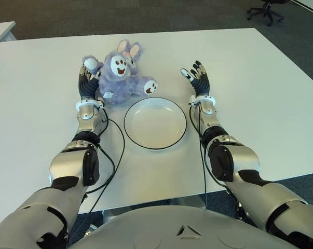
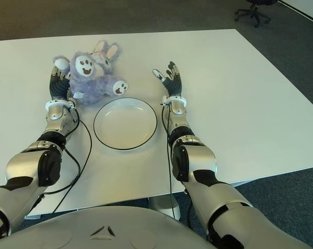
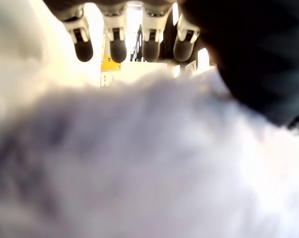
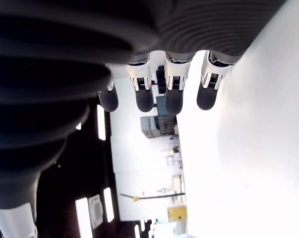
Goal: Put the doll into the plate.
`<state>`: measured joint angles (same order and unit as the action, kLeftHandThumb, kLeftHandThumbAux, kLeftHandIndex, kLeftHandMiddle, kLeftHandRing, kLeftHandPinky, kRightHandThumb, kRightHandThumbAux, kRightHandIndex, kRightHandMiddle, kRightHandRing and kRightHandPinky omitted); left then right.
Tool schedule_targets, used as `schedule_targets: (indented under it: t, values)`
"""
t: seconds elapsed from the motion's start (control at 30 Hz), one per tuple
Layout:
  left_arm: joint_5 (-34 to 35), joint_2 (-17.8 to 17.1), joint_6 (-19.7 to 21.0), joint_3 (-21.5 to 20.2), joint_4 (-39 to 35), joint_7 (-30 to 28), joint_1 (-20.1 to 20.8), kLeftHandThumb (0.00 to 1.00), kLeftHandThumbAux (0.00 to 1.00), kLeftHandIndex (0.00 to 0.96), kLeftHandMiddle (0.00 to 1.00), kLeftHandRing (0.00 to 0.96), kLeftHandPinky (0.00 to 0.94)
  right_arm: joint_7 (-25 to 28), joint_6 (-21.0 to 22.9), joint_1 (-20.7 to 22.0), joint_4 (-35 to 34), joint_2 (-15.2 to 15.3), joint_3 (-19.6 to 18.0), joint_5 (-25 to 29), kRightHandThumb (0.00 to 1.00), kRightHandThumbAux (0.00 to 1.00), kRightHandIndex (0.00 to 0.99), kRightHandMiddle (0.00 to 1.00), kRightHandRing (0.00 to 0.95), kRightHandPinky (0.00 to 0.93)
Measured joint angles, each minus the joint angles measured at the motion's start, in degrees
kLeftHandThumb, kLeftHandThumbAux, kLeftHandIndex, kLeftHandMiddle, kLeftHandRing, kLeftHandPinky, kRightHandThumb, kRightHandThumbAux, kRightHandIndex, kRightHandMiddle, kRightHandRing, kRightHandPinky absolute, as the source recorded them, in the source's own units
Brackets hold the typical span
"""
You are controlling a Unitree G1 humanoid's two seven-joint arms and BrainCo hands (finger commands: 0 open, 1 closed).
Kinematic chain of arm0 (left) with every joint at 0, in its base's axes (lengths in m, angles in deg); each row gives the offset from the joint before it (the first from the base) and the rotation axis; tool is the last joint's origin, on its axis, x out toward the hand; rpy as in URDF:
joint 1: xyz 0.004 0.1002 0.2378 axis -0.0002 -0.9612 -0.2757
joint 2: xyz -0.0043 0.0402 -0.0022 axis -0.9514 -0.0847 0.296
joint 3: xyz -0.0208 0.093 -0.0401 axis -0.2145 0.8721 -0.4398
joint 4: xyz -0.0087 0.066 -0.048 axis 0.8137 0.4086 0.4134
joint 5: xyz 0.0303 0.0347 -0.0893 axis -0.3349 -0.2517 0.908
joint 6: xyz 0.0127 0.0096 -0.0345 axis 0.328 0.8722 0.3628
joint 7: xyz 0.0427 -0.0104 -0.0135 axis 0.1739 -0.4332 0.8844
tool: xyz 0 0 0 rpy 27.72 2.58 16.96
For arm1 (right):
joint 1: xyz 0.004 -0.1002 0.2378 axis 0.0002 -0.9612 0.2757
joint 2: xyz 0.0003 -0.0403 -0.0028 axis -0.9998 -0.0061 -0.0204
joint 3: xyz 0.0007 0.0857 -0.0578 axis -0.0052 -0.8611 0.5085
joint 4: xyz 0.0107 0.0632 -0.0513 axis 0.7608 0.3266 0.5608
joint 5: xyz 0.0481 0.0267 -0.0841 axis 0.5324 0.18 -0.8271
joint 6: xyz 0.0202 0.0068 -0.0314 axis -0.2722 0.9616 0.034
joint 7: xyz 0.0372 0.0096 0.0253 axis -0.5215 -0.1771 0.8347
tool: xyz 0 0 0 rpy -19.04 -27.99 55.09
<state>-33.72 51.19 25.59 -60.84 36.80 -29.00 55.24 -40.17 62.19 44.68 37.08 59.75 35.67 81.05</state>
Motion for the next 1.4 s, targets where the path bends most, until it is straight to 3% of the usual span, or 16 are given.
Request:
schedule_targets:
  t: [0.4,0.87,1.4]
  values:
    - [-0.01,0.03,-0.17,0.16,0.04,-0.35,0.31,0.284,0.609,0.028,0.059,0.034,0.021,0.00,0.01,0.10,0.00,0.08,0.02,-0.02,0.004,0.680,0.051,0.068,0.065,0.065]
    - [-0.04,0.02,-1.16,0.44,0.58,-0.55,0.96,0.391,0.606,0.064,0.066,0.041,0.040,-0.02,0.01,0.15,0.00,0.10,0.22,-0.12,0.020,0.663,0.048,0.069,0.067,0.069]
    - [-1.04,0.18,-2.34,1.32,0.88,-1.03,1.68,0.299,0.602,0.025,0.043,0.021,0.000,-0.01,0.01,0.34,0.00,0.07,0.23,-0.08,0.026,0.667,0.051,0.077,0.073,0.075]
